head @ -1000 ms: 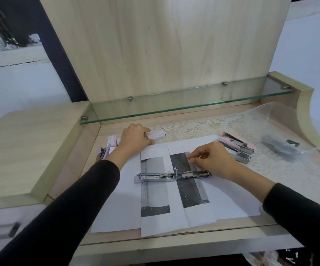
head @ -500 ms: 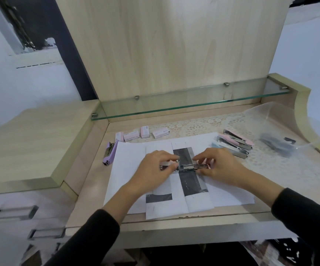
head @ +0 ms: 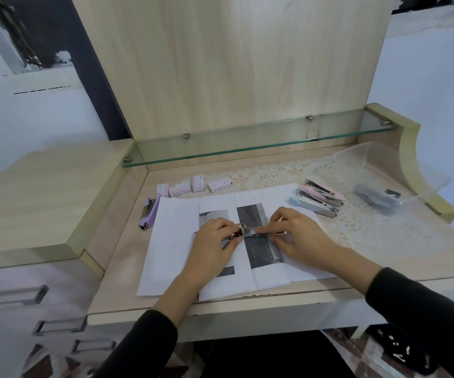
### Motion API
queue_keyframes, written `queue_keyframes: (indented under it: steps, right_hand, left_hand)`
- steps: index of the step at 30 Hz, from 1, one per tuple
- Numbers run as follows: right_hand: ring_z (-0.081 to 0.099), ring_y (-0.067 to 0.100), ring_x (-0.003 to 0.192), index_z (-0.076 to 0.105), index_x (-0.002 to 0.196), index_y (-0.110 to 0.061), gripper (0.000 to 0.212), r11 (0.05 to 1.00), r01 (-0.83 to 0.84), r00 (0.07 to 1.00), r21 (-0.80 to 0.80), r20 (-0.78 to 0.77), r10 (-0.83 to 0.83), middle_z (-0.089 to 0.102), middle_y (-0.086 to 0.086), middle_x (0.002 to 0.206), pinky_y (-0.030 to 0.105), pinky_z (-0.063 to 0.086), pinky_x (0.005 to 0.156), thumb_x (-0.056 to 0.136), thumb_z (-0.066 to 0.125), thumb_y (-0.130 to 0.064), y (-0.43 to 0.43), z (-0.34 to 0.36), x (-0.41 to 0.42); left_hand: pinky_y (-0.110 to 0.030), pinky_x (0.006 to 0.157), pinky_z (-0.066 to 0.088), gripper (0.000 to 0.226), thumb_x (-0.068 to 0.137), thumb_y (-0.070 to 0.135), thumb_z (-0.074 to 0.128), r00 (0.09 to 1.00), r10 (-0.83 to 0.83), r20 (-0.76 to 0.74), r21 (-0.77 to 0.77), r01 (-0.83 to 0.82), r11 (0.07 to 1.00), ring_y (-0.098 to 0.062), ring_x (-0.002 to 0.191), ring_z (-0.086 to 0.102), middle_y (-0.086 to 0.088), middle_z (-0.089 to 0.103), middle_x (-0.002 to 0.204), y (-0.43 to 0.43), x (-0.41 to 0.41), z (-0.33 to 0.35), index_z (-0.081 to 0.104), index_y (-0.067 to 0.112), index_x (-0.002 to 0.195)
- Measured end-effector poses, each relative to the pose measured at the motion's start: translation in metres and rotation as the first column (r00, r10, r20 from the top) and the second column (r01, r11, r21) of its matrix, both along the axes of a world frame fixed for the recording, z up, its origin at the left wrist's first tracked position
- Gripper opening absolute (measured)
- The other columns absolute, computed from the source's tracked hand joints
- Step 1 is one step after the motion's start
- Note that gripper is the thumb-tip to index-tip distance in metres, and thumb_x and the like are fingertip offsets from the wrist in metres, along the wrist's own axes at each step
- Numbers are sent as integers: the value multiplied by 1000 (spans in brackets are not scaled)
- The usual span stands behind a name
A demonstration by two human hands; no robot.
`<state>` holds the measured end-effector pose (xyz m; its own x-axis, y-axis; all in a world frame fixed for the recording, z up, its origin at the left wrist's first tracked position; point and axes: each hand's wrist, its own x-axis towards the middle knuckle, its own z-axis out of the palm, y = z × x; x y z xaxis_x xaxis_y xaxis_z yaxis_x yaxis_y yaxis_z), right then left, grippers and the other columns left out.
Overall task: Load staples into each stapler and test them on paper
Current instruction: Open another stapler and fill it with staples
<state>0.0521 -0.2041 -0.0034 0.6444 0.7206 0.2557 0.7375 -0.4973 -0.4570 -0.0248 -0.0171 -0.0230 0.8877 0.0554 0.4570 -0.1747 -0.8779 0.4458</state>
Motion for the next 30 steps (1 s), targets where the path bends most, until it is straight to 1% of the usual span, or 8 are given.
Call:
queue_keyframes:
  steps: [8,11,13,16,18,20,25,30]
  right_hand:
    - [60,22,84,74,90,-28,25,988,61,998,144,5,-62,65,-3,89,26,40,71,77,69,-7,-21,-1,12]
    - [61,19,81,75,88,-24,23,988,44,998,148,41,-51,69,0,91,16,37,70,74,71,-6,-24,-1,12]
    - [57,9,77,75,84,-21,20,983,46,999,177,13,-49,68,-1,89,2,33,66,73,72,-5,-23,1,12]
    - [58,10,66,74,81,-17,18,968,76,996,241,-70,-61,66,0,85,8,41,63,70,73,-3,-19,4,11]
    - [57,7,64,70,91,-16,25,963,108,991,248,-108,-83,63,0,85,13,43,63,70,74,-5,-16,4,8]
    - [53,2,65,68,101,-15,32,966,124,989,229,-111,-100,60,-2,83,10,41,66,70,74,-6,-11,0,5]
    - [50,7,65,73,90,-10,19,937,191,976,291,-155,-151,55,-1,80,6,39,64,72,72,-2,-6,-10,3]
    - [50,4,65,74,90,-12,19,929,207,974,305,-148,-169,50,-11,73,6,39,65,72,73,-3,-7,-11,2]
  left_hand:
    - [-27,71,40,16,82,13,65,1000,0,27,32,-1,1000,-19,79,57,-4,66,88,-1,0,0,71,8,96]
    - [-28,70,41,17,81,15,64,1000,0,32,39,-1,999,-20,78,57,-4,66,87,-1,1,0,71,7,95]
    - [-28,71,42,20,80,18,61,1000,-1,27,33,0,999,-20,78,58,-4,66,86,-1,1,-1,71,8,94]
    - [-31,70,47,22,80,21,59,1000,-12,20,12,12,1000,-21,77,58,-3,66,86,0,0,-2,71,8,93]
    - [-33,69,49,22,80,21,58,1000,-14,25,13,14,1000,-21,77,58,-3,66,86,0,0,-2,72,8,92]
    - [-33,68,50,22,80,21,58,999,-12,34,20,11,1000,-21,77,58,-2,67,87,1,0,-2,72,8,91]
    - [-34,72,51,20,80,19,61,997,-18,69,20,16,1000,-20,79,60,-3,68,89,0,-1,-2,70,8,95]
    - [-27,77,50,21,80,18,66,993,-35,113,-59,42,997,-7,81,58,2,69,92,3,-6,-2,66,15,101]
